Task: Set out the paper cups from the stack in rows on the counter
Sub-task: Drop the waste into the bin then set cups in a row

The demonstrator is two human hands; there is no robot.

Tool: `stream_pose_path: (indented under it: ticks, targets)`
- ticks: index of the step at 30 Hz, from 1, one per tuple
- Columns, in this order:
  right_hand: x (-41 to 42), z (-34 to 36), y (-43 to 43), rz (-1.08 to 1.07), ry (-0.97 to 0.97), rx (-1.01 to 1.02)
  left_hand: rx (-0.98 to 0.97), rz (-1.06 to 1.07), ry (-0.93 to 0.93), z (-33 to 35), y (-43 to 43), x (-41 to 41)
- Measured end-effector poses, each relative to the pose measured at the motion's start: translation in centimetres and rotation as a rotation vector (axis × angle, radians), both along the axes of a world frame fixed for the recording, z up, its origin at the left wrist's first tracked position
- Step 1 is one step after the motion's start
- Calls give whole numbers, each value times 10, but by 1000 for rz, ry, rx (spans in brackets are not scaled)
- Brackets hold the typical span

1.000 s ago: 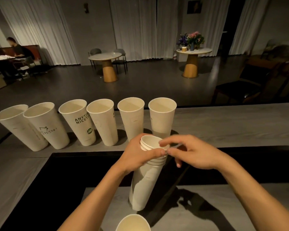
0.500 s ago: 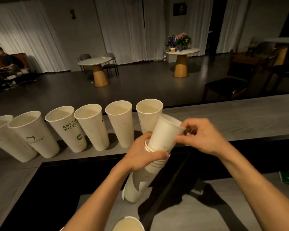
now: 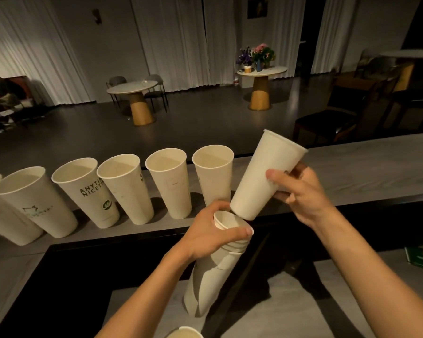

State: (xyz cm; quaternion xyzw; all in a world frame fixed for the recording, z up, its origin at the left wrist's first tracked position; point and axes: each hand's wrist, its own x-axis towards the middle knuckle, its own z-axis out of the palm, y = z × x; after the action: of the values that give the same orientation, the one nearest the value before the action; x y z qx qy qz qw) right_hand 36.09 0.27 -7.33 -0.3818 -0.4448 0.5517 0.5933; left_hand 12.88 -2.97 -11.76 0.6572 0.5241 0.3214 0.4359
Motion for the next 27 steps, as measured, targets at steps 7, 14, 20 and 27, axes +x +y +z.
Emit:
stream_pose_path:
  ticks: [7, 14, 20, 27]
  targets:
    - [-12, -10, 29, -165, -716, 124, -31, -1, 14, -4, 1, -6]
    - [-11, -12, 30, -74, -834, 39, -22, 0, -8, -6, 1, -4]
    - [6, -3, -12, -227, -942, 155, -12, -10, -30, -3, 0, 0]
    - [14, 8, -54, 509, -1133, 303, 47, -39, -38, 24, -1, 21]
